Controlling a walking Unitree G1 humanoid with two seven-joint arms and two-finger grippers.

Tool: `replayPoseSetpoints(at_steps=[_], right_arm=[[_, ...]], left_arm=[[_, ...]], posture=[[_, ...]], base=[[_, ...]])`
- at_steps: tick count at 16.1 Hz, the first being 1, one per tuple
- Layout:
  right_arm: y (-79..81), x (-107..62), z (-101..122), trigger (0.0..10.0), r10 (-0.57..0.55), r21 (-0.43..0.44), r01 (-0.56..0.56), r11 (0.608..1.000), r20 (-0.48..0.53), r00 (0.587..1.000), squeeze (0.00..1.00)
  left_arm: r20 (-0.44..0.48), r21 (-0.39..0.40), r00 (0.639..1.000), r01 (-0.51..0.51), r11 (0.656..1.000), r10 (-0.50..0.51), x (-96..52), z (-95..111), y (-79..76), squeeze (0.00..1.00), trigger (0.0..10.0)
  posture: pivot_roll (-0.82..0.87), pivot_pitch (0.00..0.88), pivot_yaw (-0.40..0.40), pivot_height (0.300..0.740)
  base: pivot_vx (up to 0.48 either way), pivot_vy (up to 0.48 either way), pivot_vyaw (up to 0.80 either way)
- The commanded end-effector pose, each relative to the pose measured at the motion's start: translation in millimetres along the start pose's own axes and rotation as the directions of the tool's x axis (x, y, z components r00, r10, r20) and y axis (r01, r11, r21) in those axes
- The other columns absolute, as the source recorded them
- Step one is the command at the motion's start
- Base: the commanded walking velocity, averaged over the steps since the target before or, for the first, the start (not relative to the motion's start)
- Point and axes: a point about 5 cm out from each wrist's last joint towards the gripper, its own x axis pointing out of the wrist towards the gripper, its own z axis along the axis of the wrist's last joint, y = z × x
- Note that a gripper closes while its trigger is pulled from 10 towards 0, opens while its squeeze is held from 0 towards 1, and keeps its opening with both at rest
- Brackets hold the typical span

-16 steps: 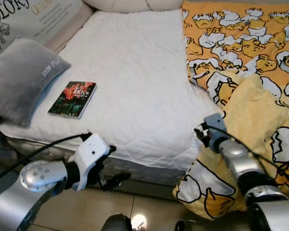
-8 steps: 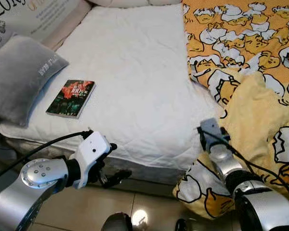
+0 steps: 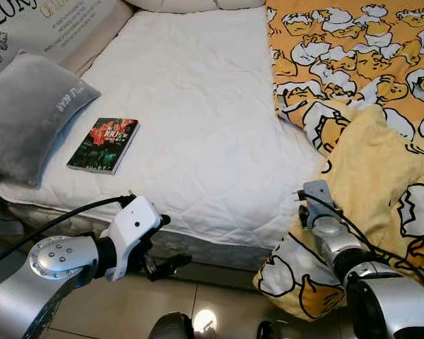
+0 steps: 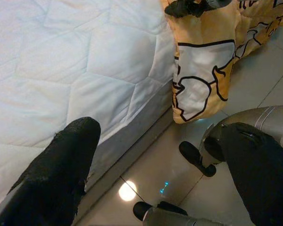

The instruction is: Clean up the room

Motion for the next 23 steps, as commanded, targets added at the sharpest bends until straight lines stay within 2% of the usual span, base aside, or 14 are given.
replayPoseSetpoints(at_steps=[1,2,7,15,20,22,23], right_arm=[[2.9,-0.2,-2,0.0,0.036,0.043,-0.035,0.998,-0.017,0.999,0.0],[2.4,0.0,-2,0.0,0.054,0.063,-0.053,0.997,-0.015,0.998,0.0],[-4.7,0.8,-2,0.0,0.066,0.055,-0.065,0.996,-0.018,0.998,0.0],[-7.7,0.8,-7,0.0,0.085,0.054,-0.084,0.995,-0.028,0.996,0.0],[-17.3,1.3,-8,0.0,0.102,0.065,-0.101,0.993,-0.012,0.995,0.0],[-15.4,-0.2,-15,0.0,0.222,0.116,-0.219,0.969,-0.015,0.975,0.0],[-3.2,-6.3,-34,0.0,0.428,0.052,-0.425,0.903,-0.072,0.901,0.0]], left_arm=[[-0.007,0.007,1.0,0.014,1.0,-0.014,-2.0,1,-2.6,0.0,10.0],[-0.007,0.006,1.0,0.014,1.0,-0.014,-2.2,1,-2.6,0.0,10.0],[-0.008,0.007,1.0,0.017,1.0,-0.017,-1.1,2,-2.0,0.0,10.0],[-0.006,0.014,1.0,0.023,1.0,-0.023,0.9,4,-0.2,0.0,10.0],[-0.003,0.015,1.0,0.01,1.0,-0.01,0.6,5,0.4,0.0,10.0],[-0.001,0.003,1.0,-0.001,1.0,0.001,-0.5,3,-0.5,0.0,10.0],[0.001,-0.003,1.0,-0.005,1.0,0.005,-0.3,2,-2.1,0.0,10.0]], posture=[[0.23,0.114,0.092,0.74],[0.23,0.114,0.093,0.74],[0.23,0.115,0.095,0.74],[0.23,0.107,0.103,0.74],[0.23,0.104,0.085,0.74],[0.23,0.105,0.075,0.74],[0.22,0.104,0.064,0.74]], base=[[0.0,0.0,0.0],[0.0,0.0,0.0],[0.0,0.0,0.0],[0.0,0.0,0.0],[0.0,0.0,0.0],[0.0,0.0,0.0],[0.0,0.0,0.0]])
